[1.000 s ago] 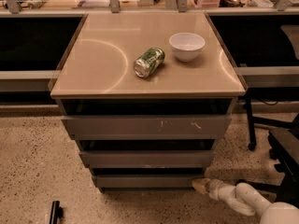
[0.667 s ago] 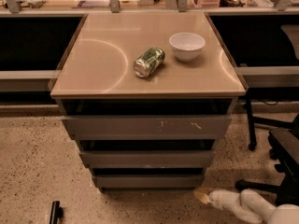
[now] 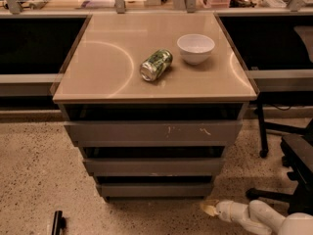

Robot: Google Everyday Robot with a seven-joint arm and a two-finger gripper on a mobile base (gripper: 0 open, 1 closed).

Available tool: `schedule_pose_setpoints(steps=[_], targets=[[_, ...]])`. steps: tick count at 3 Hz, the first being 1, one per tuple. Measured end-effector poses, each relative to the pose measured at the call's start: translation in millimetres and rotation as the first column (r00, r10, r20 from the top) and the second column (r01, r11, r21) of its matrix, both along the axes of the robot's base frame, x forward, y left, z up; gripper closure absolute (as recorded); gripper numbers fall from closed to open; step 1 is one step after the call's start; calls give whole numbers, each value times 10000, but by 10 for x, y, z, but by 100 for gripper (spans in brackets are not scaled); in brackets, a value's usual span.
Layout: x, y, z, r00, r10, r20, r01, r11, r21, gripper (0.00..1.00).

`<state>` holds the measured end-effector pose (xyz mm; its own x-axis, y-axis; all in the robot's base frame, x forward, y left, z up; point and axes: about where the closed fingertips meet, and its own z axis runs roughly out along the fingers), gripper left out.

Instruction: Close bottom drawer

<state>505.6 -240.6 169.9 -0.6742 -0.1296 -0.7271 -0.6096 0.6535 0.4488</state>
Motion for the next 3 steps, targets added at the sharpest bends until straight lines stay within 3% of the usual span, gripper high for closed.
schedule_pose_setpoints(steps=[2,3], targets=[[0,1,0,10000,1,0,-1,10000,1,11],[0,2,0,10000,2,-1,-2,10000,2,0]])
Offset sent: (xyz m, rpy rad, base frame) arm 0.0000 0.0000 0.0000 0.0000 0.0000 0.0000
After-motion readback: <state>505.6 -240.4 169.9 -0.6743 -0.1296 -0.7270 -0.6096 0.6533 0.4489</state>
